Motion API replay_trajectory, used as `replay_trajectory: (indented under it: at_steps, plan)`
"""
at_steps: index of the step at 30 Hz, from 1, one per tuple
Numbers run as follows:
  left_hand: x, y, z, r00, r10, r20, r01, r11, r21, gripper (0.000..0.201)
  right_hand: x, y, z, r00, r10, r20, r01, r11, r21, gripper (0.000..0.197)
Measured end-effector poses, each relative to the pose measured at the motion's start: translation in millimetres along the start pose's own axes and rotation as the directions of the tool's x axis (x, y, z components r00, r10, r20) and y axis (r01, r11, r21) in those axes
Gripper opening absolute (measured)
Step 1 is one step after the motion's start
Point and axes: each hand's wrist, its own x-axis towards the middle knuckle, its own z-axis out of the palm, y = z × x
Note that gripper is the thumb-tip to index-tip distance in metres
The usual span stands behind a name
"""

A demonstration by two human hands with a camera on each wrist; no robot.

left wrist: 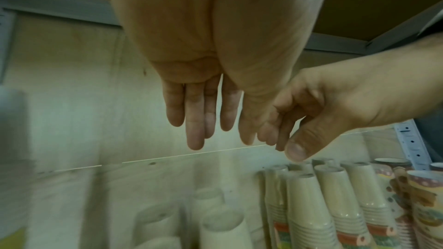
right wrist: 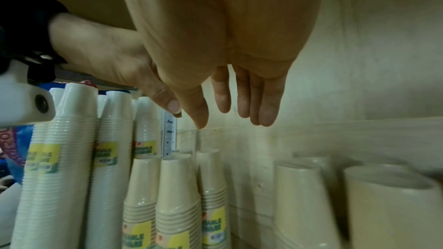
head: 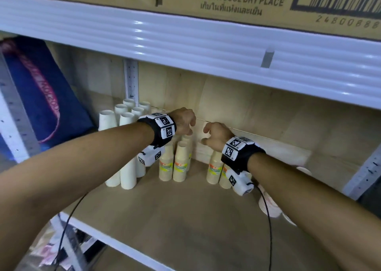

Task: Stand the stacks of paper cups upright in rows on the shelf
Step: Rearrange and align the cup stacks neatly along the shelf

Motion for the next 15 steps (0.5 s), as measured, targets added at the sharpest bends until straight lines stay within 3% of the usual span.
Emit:
replay_trajectory:
  at_steps: [11, 15]
  plan:
    - [-31, -34, 20, 0.999, -0.038, 0.037, 0.038, 0.999, -0.008, 0.040, 12, -44, 37, 0.991, -0.093, 0.094, 0.094, 0.995, -0.012, 0.036]
    - [-36, -37, 28, 0.995, -0.040, 0.090, 0.040, 0.999, -0.004, 0.038, 14, -50, 44, 0.985, -0.098, 0.142, 0.097, 0.995, 0.012, 0.025]
